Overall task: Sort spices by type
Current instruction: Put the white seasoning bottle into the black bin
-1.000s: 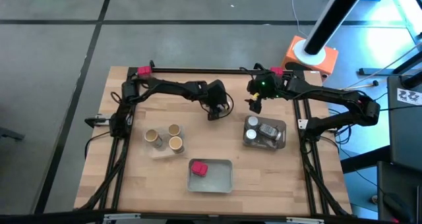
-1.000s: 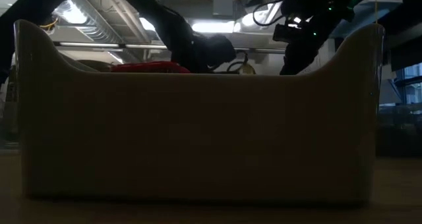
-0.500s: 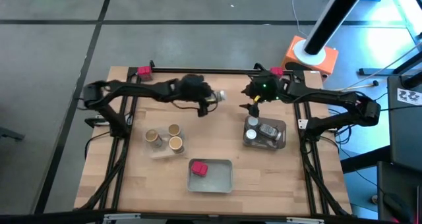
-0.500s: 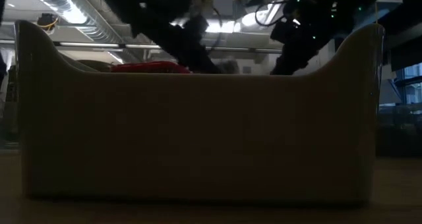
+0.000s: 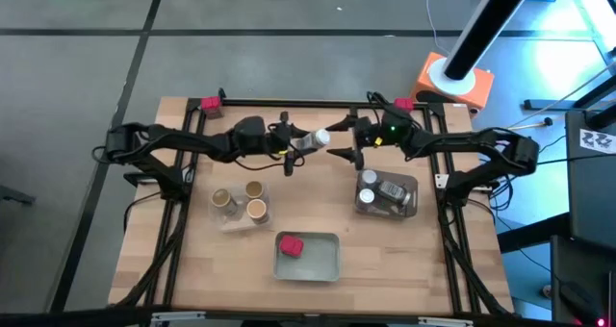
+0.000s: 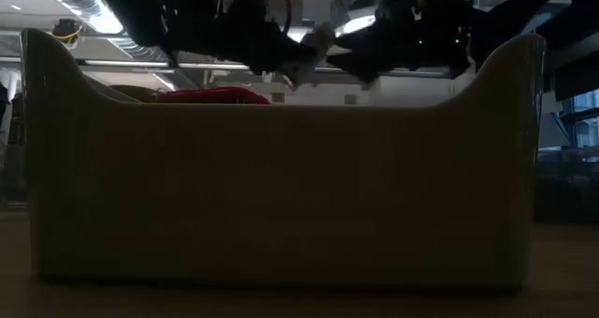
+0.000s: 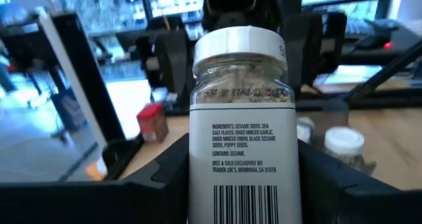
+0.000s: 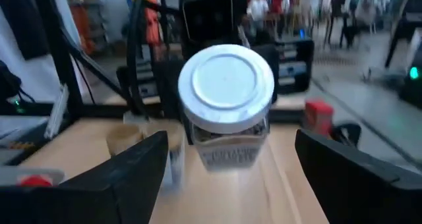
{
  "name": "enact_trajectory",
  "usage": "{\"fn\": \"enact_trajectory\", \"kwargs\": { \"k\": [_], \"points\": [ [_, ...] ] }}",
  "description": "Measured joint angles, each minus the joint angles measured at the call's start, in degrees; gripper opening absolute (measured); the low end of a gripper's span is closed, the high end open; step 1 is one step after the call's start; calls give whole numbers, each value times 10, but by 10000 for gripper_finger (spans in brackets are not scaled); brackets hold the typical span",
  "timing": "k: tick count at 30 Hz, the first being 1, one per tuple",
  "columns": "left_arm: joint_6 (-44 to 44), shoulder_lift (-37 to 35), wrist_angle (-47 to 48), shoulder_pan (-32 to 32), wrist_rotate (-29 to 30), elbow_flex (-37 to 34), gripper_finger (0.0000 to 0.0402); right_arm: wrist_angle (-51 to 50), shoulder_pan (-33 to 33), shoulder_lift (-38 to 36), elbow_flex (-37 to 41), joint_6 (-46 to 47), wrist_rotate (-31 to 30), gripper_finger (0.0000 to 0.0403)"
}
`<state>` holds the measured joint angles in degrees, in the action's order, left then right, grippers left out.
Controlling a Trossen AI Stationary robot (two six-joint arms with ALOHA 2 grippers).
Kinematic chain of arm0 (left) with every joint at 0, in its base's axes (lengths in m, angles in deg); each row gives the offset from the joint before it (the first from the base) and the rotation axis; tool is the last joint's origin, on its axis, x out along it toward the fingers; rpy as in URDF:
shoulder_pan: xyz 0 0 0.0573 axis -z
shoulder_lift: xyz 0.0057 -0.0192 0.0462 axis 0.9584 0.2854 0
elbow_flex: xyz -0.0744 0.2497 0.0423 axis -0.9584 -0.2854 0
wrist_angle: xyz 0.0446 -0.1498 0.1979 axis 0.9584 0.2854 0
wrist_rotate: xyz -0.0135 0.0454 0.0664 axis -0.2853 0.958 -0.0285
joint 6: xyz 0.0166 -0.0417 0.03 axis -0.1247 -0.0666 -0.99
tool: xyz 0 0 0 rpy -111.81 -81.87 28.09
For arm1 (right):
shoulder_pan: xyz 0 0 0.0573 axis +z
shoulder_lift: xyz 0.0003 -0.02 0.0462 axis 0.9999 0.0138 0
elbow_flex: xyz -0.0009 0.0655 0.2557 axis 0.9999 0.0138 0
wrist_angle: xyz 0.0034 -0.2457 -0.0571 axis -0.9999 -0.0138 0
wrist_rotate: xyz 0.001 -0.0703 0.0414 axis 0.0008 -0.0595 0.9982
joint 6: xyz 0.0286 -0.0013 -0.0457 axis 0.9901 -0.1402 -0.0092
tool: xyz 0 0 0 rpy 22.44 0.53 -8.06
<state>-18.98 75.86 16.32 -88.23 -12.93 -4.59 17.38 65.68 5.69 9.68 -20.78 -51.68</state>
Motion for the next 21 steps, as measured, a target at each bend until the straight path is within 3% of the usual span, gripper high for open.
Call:
{"fn": "enact_trajectory", "kwargs": {
  "k": [6, 16, 21],
  "points": [
    [-6, 0, -32, 7, 0, 0, 178, 105, 25, 30, -8, 15, -5, 330],
    [-2, 0, -41, 9, 0, 0, 178, 97, 40, 69, -69, 11, -23, 328],
    [2, 0, -58, 10, 0, 0, 178, 100, 41, 78, -76, 8, -14, 290]
  ]
}}
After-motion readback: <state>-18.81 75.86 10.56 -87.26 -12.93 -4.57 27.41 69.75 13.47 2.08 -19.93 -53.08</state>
